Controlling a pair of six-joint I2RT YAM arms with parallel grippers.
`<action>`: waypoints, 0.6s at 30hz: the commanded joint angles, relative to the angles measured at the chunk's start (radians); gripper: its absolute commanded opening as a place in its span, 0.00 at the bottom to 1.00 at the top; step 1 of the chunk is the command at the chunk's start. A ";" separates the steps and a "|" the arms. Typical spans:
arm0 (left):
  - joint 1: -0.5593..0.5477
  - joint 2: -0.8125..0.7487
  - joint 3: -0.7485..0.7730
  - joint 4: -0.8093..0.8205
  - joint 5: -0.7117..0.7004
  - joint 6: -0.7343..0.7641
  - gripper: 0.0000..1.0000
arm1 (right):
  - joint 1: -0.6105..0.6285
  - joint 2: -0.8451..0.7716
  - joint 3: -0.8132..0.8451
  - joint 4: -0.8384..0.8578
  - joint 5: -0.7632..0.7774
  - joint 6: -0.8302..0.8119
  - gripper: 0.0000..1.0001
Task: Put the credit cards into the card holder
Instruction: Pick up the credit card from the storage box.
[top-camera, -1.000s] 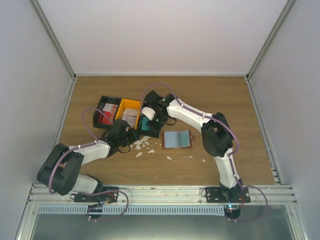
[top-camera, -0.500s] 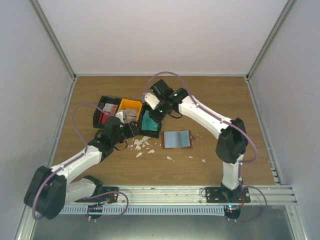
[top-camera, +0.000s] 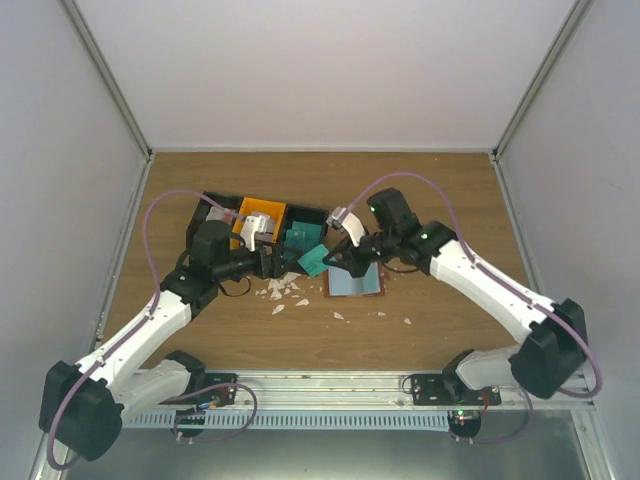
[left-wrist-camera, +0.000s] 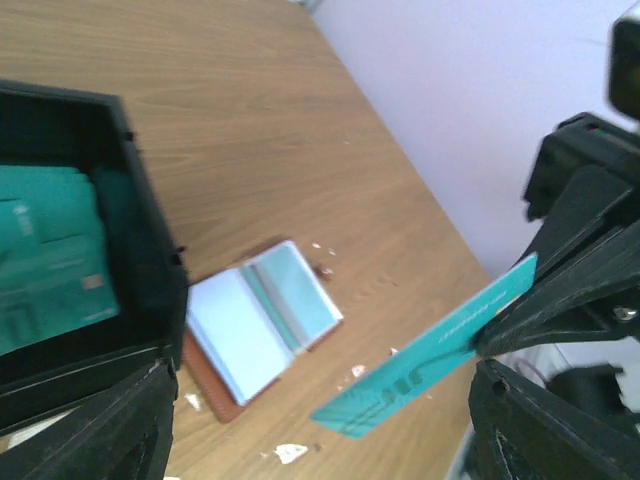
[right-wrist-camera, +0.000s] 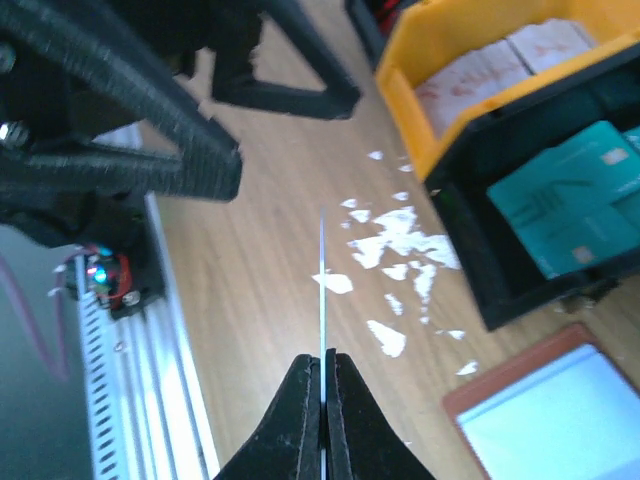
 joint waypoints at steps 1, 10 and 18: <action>0.004 0.015 0.080 -0.071 0.233 0.160 0.80 | -0.005 -0.114 -0.113 0.138 -0.207 0.029 0.00; -0.036 0.055 0.115 -0.069 0.539 0.220 0.74 | -0.005 -0.203 -0.202 0.153 -0.305 0.005 0.01; -0.110 0.135 0.141 -0.074 0.592 0.233 0.54 | -0.005 -0.210 -0.214 0.170 -0.331 0.008 0.00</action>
